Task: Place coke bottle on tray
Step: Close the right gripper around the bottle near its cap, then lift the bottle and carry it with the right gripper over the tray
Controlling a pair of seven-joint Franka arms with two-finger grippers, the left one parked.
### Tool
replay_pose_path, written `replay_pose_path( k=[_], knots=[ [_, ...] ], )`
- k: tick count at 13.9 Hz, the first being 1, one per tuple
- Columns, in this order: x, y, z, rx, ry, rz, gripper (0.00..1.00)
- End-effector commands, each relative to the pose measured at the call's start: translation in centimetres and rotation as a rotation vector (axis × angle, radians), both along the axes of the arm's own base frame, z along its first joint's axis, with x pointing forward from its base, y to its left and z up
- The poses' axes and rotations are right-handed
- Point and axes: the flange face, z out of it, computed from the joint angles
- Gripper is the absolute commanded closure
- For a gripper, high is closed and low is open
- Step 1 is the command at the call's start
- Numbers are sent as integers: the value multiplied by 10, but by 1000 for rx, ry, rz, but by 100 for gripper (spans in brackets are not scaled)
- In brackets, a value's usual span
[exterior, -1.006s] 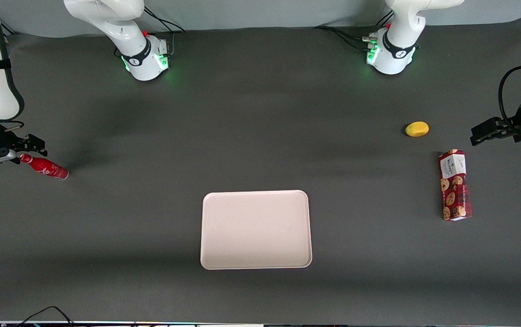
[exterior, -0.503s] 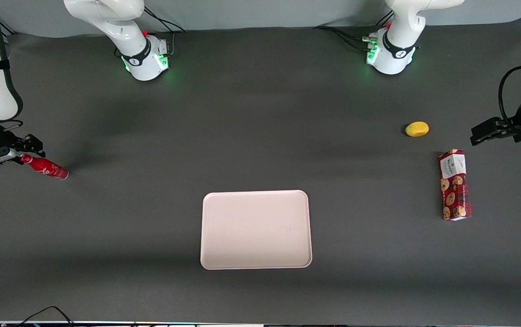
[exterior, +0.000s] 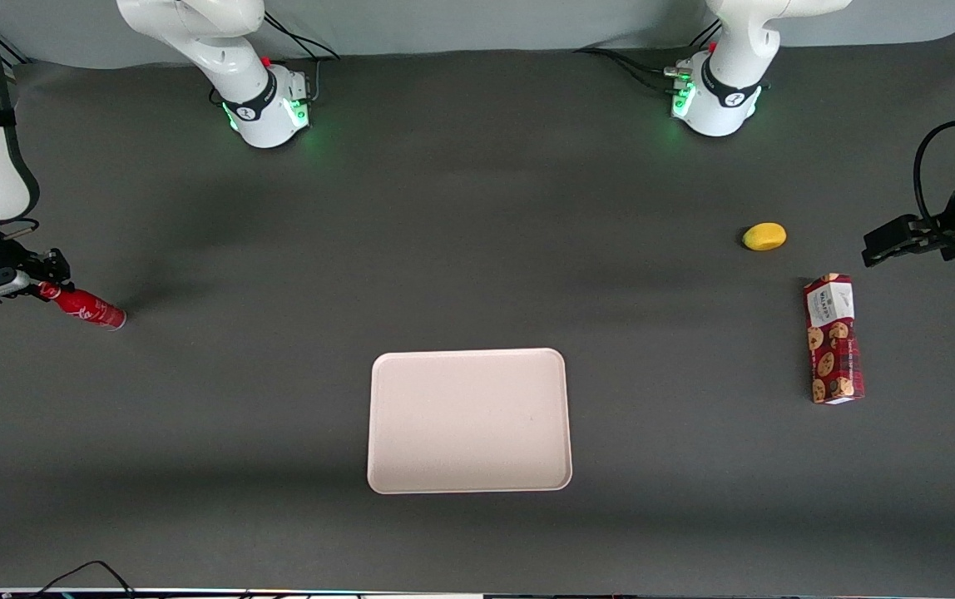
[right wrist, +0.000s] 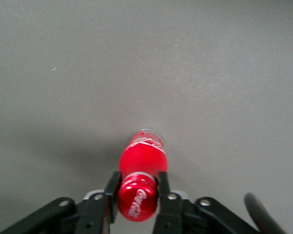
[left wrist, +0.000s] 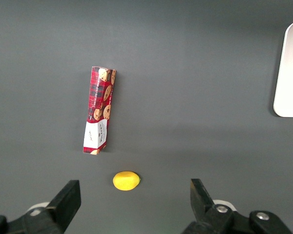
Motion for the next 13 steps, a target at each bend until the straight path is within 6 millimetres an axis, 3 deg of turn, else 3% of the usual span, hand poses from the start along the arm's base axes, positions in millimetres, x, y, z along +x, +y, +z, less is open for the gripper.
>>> replay_pose_path(
  k=[1, 3, 6, 9, 13],
  knots=[
    [1, -5, 2, 22, 2, 22, 100],
    [8, -5, 14, 48, 25, 30, 100],
    [32, 0, 58, 100, 67, 54, 100],
    [66, 18, 133, 112, 70, 83, 100],
    [96, 67, 246, 61, 68, 71, 100]
  ],
)
